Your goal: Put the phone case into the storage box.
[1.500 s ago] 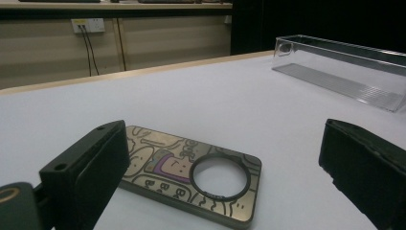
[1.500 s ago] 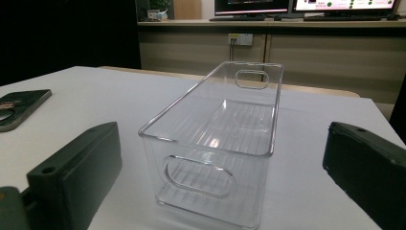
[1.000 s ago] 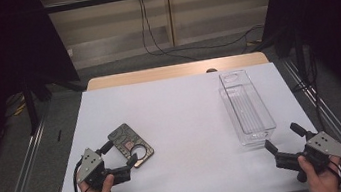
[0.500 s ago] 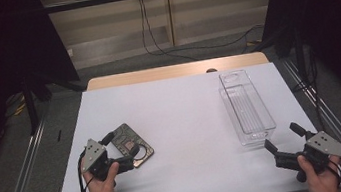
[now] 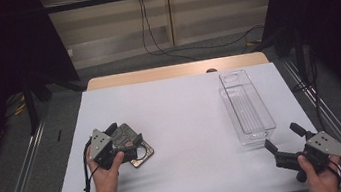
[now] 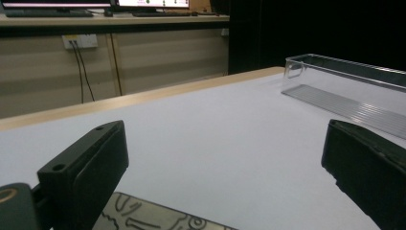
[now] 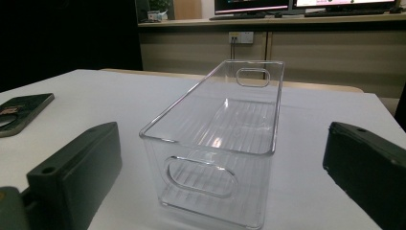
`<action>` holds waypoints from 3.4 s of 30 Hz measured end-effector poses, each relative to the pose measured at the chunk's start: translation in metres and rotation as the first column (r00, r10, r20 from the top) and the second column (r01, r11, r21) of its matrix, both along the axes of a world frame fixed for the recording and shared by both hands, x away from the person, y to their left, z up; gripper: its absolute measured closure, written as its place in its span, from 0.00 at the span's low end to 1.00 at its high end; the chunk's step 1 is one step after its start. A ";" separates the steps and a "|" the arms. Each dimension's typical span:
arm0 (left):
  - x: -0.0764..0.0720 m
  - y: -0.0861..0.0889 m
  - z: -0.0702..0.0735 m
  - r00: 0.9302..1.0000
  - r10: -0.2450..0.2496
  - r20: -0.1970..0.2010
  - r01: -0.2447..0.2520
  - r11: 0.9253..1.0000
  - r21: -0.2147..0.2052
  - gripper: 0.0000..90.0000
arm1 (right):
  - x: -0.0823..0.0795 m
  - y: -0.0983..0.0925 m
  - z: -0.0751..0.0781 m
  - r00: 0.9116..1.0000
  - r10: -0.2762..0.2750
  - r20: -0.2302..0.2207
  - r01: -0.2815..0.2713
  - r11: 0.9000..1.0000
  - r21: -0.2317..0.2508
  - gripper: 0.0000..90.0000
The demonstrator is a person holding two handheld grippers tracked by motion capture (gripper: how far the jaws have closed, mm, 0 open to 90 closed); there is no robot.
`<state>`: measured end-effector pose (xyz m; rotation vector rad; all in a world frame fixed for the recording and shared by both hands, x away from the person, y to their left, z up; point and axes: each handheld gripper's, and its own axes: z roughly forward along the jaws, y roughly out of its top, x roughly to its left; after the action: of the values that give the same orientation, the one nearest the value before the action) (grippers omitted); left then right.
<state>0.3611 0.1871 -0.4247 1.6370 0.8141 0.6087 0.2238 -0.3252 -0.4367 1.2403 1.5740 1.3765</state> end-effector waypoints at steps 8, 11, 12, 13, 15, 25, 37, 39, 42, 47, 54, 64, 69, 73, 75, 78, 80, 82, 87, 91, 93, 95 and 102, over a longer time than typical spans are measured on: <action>0.014 -0.007 0.007 1.000 -0.018 0.006 0.018 1.000 0.024 0.02 | 0.000 0.000 0.000 1.000 -0.001 0.005 0.001 1.000 -0.002 0.00; 0.023 -0.013 0.009 1.000 -0.008 -0.001 0.008 1.000 0.018 0.01 | 0.000 0.000 0.000 1.000 -0.001 0.005 0.001 1.000 -0.002 0.00; 0.023 -0.013 0.009 1.000 -0.008 -0.001 0.008 1.000 0.018 0.02 | 0.000 0.000 0.000 1.000 -0.001 0.005 0.001 1.000 0.000 0.00; 0.028 -0.017 0.008 1.000 -0.010 0.015 0.009 0.999 0.049 0.01 | 0.000 0.000 0.000 1.000 -0.003 0.005 0.003 1.000 -0.002 0.00; 0.033 -0.020 0.009 1.000 -0.015 0.020 0.014 0.998 0.063 0.02 | -0.001 0.000 0.000 1.000 -0.002 0.005 0.002 1.000 -0.002 0.00; 0.049 -0.029 0.020 0.999 -0.024 0.038 0.022 0.999 0.033 0.08 | -0.001 0.000 0.000 1.000 -0.004 0.006 0.004 1.000 -0.003 0.00; 0.058 -0.022 0.019 1.000 0.006 0.001 -0.006 0.993 0.118 0.30 | -0.001 0.000 0.000 1.000 -0.005 0.004 0.005 1.000 -0.004 0.00; 0.058 -0.022 0.020 1.000 0.008 -0.001 -0.008 0.995 0.103 0.35 | -0.002 0.000 0.000 1.000 -0.004 0.004 0.004 1.000 -0.004 0.00; 0.057 -0.021 0.022 1.000 0.000 0.002 0.000 0.995 0.097 0.44 | -0.002 0.000 0.000 1.000 -0.004 0.006 0.004 1.000 0.000 0.00; 0.056 -0.022 0.022 0.999 -0.030 -0.025 0.033 0.992 0.124 0.63 | -0.002 -0.001 0.000 1.000 -0.006 0.007 0.006 1.000 0.000 0.00; 0.057 -0.018 0.025 0.995 -0.054 -0.086 0.065 0.988 0.137 0.88 | -0.002 0.000 0.001 1.000 -0.005 0.008 0.005 1.000 -0.003 0.00; 0.063 -0.017 0.038 0.973 -0.090 -0.213 0.124 0.980 0.156 1.00 | -0.003 -0.001 0.001 1.000 -0.009 0.010 0.009 1.000 -0.003 0.00; 0.074 -0.017 0.040 0.952 -0.089 -0.293 0.159 0.961 0.224 0.99 | -0.003 -0.001 0.001 1.000 -0.006 0.008 0.006 1.000 -0.005 0.00; 0.083 -0.015 0.039 0.935 -0.074 -0.347 0.167 0.954 0.247 0.99 | -0.003 -0.001 0.001 1.000 -0.008 0.008 0.008 1.000 -0.005 0.00; 0.088 -0.014 0.037 0.925 -0.069 -0.374 0.174 0.952 0.252 0.99 | -0.003 -0.001 0.001 1.000 -0.006 0.009 0.006 1.000 -0.006 0.00; 0.096 -0.014 0.034 0.900 -0.080 -0.429 0.212 0.939 0.271 0.97 | -0.003 -0.001 0.001 1.000 -0.005 0.008 0.005 1.000 -0.006 0.00; 0.102 -0.014 0.033 0.894 -0.062 -0.443 0.214 0.929 0.303 0.97 | -0.003 -0.001 0.001 1.000 -0.005 0.008 0.005 1.000 -0.008 0.00; 0.108 -0.014 0.033 0.882 -0.058 -0.468 0.227 0.922 0.314 1.00 | -0.003 -0.001 0.001 1.000 -0.005 0.009 0.005 1.000 -0.012 0.00; 0.121 -0.019 0.029 0.860 -0.009 -0.510 0.230 0.899 0.372 1.00 | -0.003 -0.001 0.001 1.000 -0.003 0.006 0.003 1.000 -0.012 0.00; 0.128 -0.026 0.024 0.846 0.008 -0.533 0.235 0.892 0.386 1.00 | -0.003 -0.001 0.001 1.000 -0.002 0.007 0.002 1.000 -0.011 0.00; 0.131 -0.028 0.019 0.839 0.019 -0.544 0.243 0.881 0.405 1.00 | -0.003 -0.001 0.001 1.000 -0.003 0.007 0.003 1.000 -0.011 0.00; 0.133 -0.029 0.015 0.834 0.032 -0.550 0.244 0.874 0.421 1.00 | -0.003 -0.001 0.001 1.000 -0.003 0.007 0.003 1.000 -0.010 0.00; 0.136 -0.026 0.004 0.813 0.047 -0.580 0.262 0.861 0.437 1.00 | -0.003 -0.001 0.000 1.000 -0.003 0.007 0.003 1.000 -0.008 0.00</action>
<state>0.4974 0.1613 -0.4203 2.4025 1.0368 0.2291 0.2203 -0.3265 -0.4363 1.2317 1.5707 1.3695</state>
